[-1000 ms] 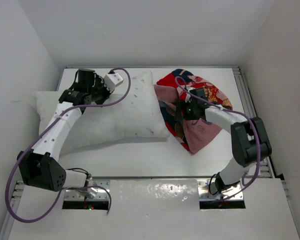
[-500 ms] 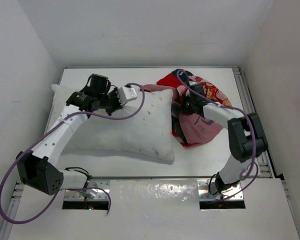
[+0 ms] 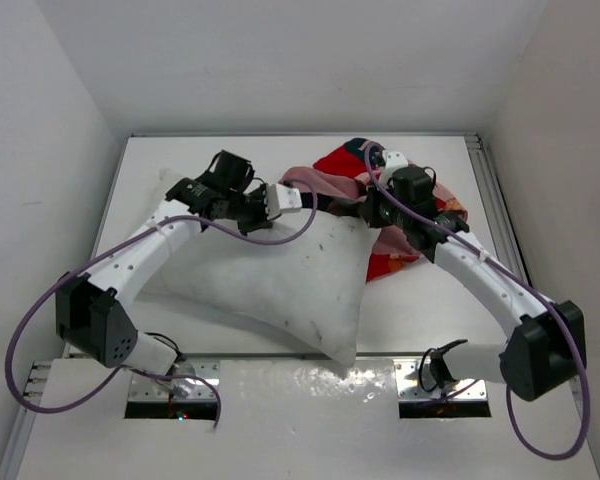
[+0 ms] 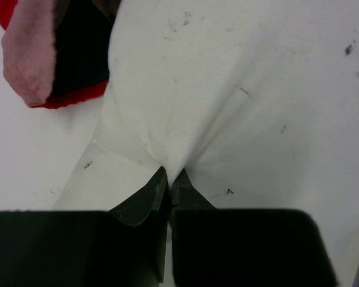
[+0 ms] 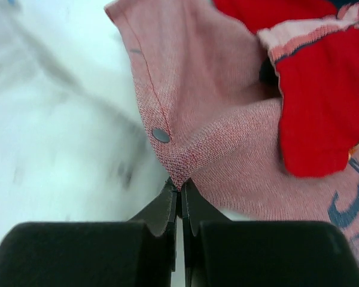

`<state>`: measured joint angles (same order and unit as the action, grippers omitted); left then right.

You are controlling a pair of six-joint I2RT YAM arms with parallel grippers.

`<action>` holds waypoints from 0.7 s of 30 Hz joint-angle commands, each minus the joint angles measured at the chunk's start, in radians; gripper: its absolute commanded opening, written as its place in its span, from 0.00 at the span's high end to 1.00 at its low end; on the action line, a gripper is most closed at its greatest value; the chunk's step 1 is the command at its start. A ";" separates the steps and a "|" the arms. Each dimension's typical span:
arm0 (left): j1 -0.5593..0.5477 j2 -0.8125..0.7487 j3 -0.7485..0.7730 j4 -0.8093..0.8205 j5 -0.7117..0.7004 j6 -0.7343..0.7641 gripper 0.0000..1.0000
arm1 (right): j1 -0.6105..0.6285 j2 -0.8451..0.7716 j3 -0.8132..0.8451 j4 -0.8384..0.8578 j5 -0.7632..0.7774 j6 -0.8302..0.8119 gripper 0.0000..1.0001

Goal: Put the pillow into the pillowcase

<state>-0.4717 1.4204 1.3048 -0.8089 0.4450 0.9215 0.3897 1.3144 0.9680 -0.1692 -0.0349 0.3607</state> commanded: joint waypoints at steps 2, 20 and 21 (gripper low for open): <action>0.067 0.047 0.102 0.206 -0.052 -0.189 1.00 | 0.028 -0.112 -0.025 -0.094 -0.023 -0.112 1.00; 0.127 0.106 0.181 0.447 -0.364 -0.639 1.00 | 0.152 -0.126 0.115 -0.353 -0.256 -0.243 1.00; 0.117 0.113 0.210 0.445 -0.376 -0.712 1.00 | 0.178 -0.098 0.133 -0.342 -0.296 -0.218 1.00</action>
<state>-0.3500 1.5444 1.3949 -0.5209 0.1356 0.4221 0.5129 1.1770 1.0256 -0.5537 -0.2024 0.1070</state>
